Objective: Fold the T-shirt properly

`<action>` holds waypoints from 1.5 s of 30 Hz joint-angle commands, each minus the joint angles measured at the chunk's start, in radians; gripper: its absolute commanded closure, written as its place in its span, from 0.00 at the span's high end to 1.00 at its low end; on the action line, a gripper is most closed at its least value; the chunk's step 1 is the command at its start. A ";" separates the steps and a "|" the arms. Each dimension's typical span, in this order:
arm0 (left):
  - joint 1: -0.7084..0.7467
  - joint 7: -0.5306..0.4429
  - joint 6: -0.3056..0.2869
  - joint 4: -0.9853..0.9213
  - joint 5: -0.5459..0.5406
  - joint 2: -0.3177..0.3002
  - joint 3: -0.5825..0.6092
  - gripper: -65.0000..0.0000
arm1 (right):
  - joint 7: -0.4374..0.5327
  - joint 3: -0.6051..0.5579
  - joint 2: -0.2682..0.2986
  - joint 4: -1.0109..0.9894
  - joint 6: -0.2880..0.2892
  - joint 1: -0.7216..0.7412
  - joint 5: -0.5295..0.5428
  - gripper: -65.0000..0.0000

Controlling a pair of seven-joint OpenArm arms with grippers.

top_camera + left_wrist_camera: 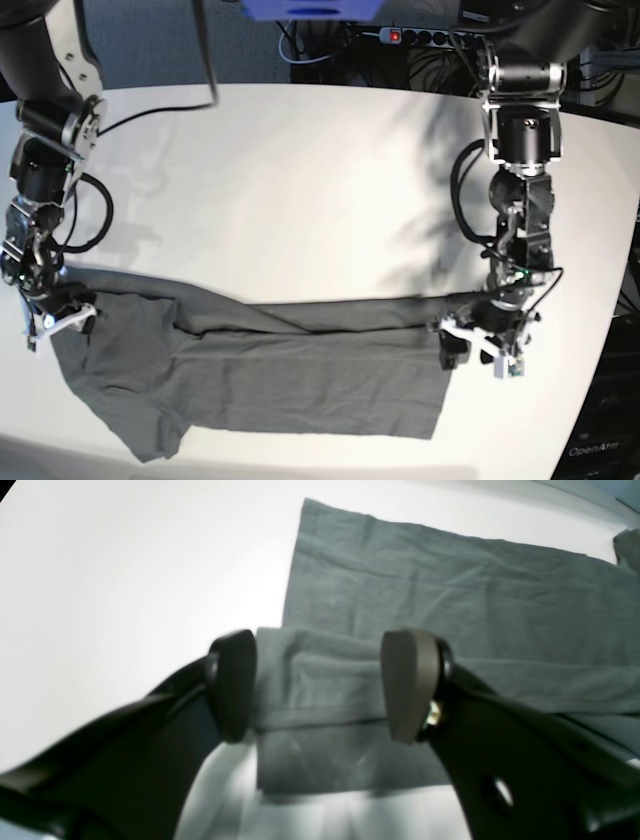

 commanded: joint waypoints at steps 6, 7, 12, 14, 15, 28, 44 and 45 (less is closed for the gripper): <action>-0.026 -0.023 -0.004 0.008 -0.010 -0.004 0.087 0.60 | 0.036 0.001 0.017 0.020 0.021 0.041 0.011 0.27; -0.024 -0.023 -0.004 0.006 -0.010 -0.002 0.094 0.60 | 0.036 0.000 0.017 0.020 0.021 0.041 0.011 0.24; -0.007 -0.023 -0.004 0.005 -0.002 -0.002 0.114 0.56 | 0.038 -0.003 0.017 0.020 0.022 0.041 0.011 0.15; -0.006 -0.021 -0.004 0.005 -0.001 -0.004 0.114 0.45 | 0.038 -0.003 0.017 0.019 0.022 0.042 0.011 0.13; -0.004 -0.021 -0.004 0.003 -0.001 -0.005 0.114 0.39 | 0.039 -0.003 0.017 0.017 0.022 0.046 0.011 0.12; -0.018 -0.030 -0.004 -0.113 -0.001 -0.004 0.113 0.12 | 0.090 -0.008 -0.015 0.012 0.022 0.041 0.007 0.12; -0.060 -0.030 -0.004 -0.115 -0.001 -0.001 0.113 0.11 | 0.134 -0.008 -0.001 0.011 0.022 -0.013 0.005 0.12; -0.060 -0.029 -0.004 -0.115 -0.001 0.001 0.113 0.11 | 0.134 -0.008 -0.001 0.011 0.022 -0.014 0.005 0.12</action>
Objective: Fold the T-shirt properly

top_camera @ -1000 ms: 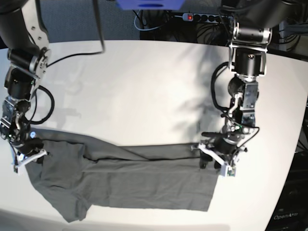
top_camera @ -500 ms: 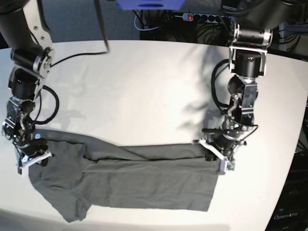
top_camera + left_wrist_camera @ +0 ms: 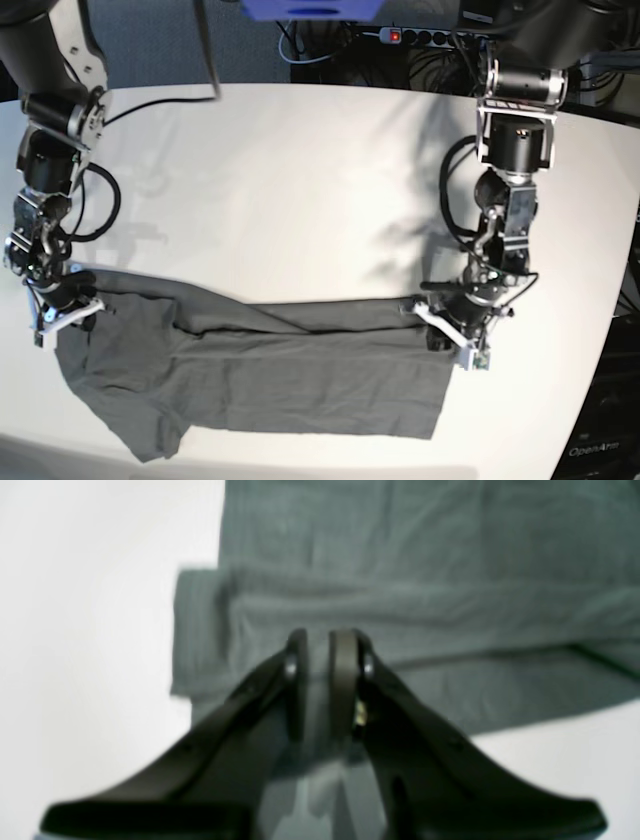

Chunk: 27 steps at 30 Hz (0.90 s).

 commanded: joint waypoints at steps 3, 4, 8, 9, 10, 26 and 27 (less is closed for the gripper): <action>-0.038 -0.018 -0.002 0.013 -0.005 0.011 0.000 0.11 | 0.026 0.001 0.015 0.017 0.005 0.023 0.009 0.12; -0.038 -0.018 -0.002 0.005 -0.003 0.012 0.000 0.11 | 0.026 0.001 0.015 0.017 0.005 0.021 0.009 0.12; -0.046 -0.022 -0.002 -0.088 -0.003 0.015 0.000 0.11 | 0.026 0.001 0.015 0.017 0.005 0.021 0.009 0.12; -0.046 -0.022 -0.002 -0.099 -0.003 0.015 0.000 0.11 | 0.026 0.001 0.015 0.017 0.005 0.021 0.009 0.12; -0.046 -0.015 -0.001 -0.101 -0.003 0.015 0.000 0.11 | 0.026 0.001 0.018 0.017 0.005 0.021 0.009 0.12; -0.089 0.051 0.008 -0.197 0.000 -0.017 0.000 0.11 | 0.026 0.006 0.021 0.017 0.005 0.026 0.009 0.12; -0.098 0.044 0.008 -0.225 0.009 -0.018 0.000 0.11 | 0.026 0.007 0.021 0.017 0.005 0.026 0.009 0.12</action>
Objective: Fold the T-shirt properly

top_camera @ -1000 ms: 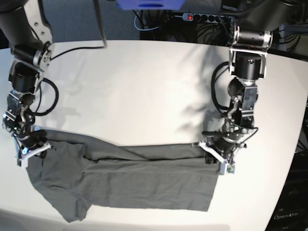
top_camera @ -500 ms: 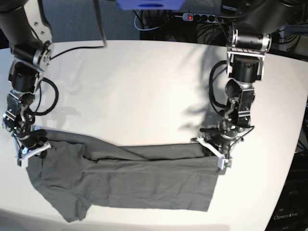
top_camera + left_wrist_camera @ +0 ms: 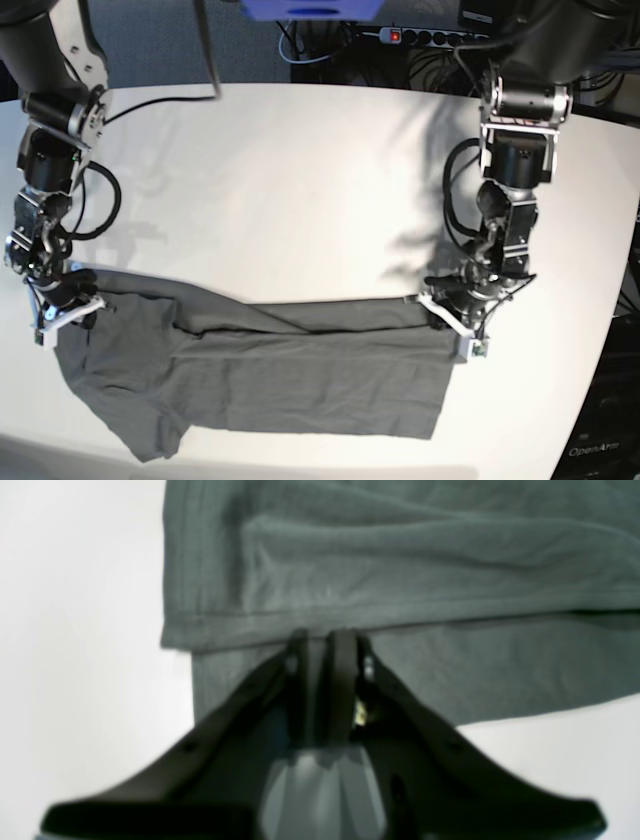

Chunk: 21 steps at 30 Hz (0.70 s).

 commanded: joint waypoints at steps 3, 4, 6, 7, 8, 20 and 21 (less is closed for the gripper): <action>-0.048 0.016 0.006 -0.056 0.050 -0.004 -0.004 0.11 | 0.030 0.001 0.036 0.017 0.002 0.029 0.009 0.12; -0.051 0.016 0.006 -0.062 0.067 -0.003 -0.006 0.11 | 0.038 0.001 0.036 0.017 0.002 0.029 0.009 0.12; -0.051 0.016 0.006 -0.062 0.087 0.000 -0.006 0.11 | 0.044 0.001 0.039 0.015 0.002 0.026 0.009 0.12; -0.051 0.016 0.005 -0.062 0.089 0.000 -0.006 0.11 | 0.045 0.001 0.039 0.004 0.002 0.025 0.009 0.12; -0.051 0.016 0.005 -0.065 0.089 0.003 -0.006 0.11 | 0.047 0.002 0.040 -0.022 0.002 0.023 0.009 0.12; -0.046 0.016 0.003 -0.067 0.089 -0.007 -0.003 0.11 | 0.216 0.005 0.077 -0.267 0.002 0.022 0.014 0.12; -0.046 0.016 0.003 -0.067 0.089 -0.020 -0.003 0.11 | 0.216 0.005 0.085 -0.267 0.002 0.020 0.014 0.12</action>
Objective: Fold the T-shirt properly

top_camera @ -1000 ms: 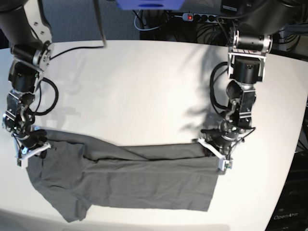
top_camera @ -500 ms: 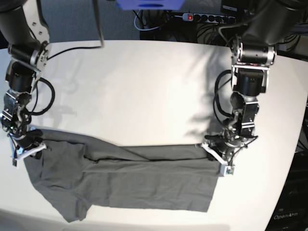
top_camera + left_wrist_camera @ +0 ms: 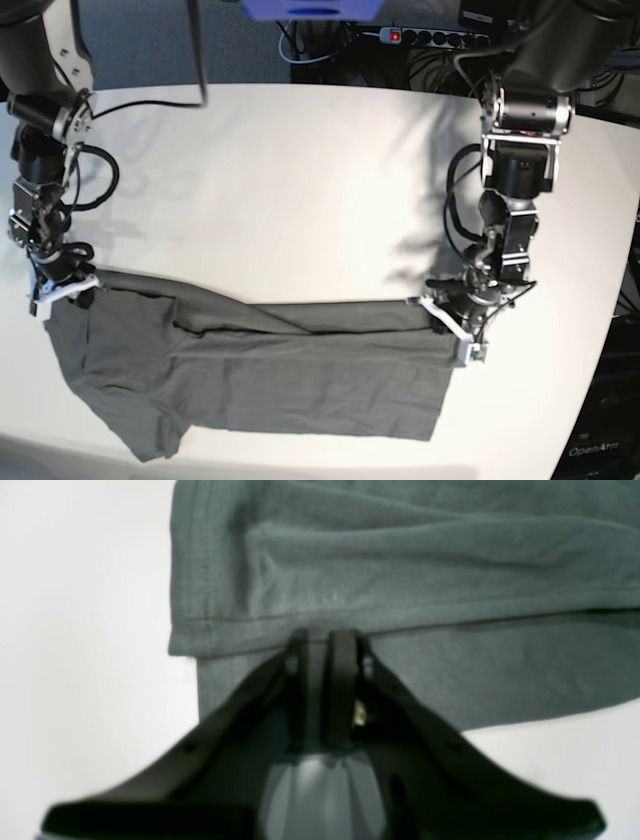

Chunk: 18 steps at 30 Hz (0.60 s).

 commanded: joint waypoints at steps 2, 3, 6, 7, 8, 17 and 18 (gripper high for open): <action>-0.010 0.046 0.015 -0.001 0.015 -0.033 0.000 0.11 | -0.014 0.004 0.038 -0.003 -0.012 0.008 -0.003 0.12; -0.010 0.046 0.015 -0.001 0.015 -0.037 0.000 0.11 | -0.014 0.004 0.038 -0.003 -0.012 0.005 -0.003 0.12; -0.010 0.046 0.013 -0.001 0.015 -0.060 0.000 0.11 | -0.020 0.010 0.061 -0.006 -0.012 0.002 -0.003 0.12; -0.010 0.046 0.013 0.002 0.015 -0.066 0.000 0.11 | -0.020 0.025 0.063 -0.008 -0.012 -0.005 -0.003 0.12; -0.010 0.046 0.013 0.002 0.015 -0.066 0.000 0.11 | -0.020 0.045 0.064 -0.008 -0.012 -0.014 -0.003 0.12; -0.009 0.046 0.012 0.004 0.110 -0.071 0.000 0.11 | -0.022 0.076 0.076 -0.006 0.036 -0.046 -0.003 0.12; -0.009 0.045 0.012 0.004 0.119 -0.072 0.000 0.11 | -0.022 0.077 0.081 -0.008 0.036 -0.047 -0.003 0.12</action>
